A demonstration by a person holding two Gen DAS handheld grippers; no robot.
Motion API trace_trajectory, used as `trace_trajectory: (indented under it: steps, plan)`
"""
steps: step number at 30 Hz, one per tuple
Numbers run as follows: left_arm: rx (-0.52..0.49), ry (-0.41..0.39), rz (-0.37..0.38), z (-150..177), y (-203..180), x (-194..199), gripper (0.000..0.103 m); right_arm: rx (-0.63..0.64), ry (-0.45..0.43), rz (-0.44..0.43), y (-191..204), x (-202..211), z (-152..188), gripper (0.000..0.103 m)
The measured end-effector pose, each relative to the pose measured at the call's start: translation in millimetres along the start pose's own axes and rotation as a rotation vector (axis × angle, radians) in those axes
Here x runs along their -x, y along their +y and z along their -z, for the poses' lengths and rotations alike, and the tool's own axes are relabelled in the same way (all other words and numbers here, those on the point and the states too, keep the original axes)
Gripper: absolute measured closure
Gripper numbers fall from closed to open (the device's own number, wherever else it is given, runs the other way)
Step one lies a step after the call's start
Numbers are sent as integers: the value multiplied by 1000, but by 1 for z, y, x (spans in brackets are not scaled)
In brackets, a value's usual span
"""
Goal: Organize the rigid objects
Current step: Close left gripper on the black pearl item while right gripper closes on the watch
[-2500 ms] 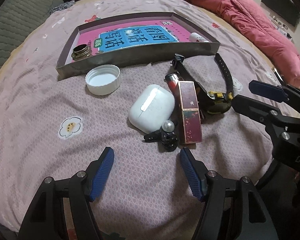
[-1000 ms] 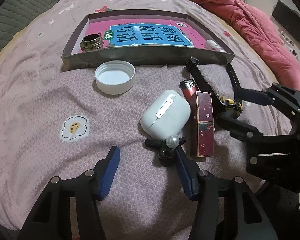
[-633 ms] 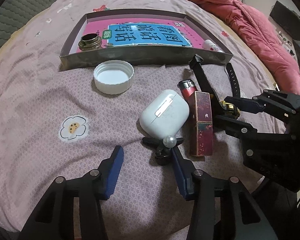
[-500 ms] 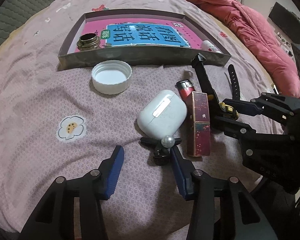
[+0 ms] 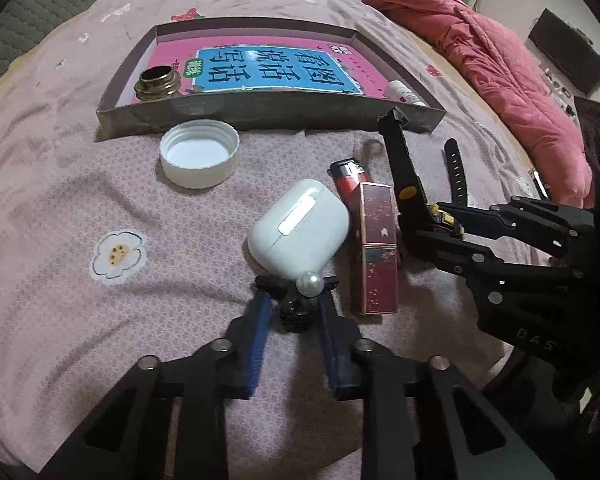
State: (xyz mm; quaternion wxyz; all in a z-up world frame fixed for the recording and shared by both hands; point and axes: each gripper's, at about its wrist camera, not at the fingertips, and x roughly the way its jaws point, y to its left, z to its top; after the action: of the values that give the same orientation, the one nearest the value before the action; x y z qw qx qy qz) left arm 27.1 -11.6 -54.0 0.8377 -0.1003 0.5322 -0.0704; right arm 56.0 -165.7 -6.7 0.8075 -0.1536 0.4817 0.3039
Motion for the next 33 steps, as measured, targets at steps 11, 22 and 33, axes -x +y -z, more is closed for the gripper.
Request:
trace_trajectory:
  steps: [11, 22, 33]
  plan:
    - [-5, -4, -1, 0, -2, -1, 85, -47, -18, -25, -3, 3, 1, 82]
    - [-8, -18, -5, 1, 0, 5, 87, -76, -36, -44, -5, 7, 3, 84]
    - [-4, -46, -6, 0, 2, 14, 87, -110, -84, -58, -6, 20, 3, 85]
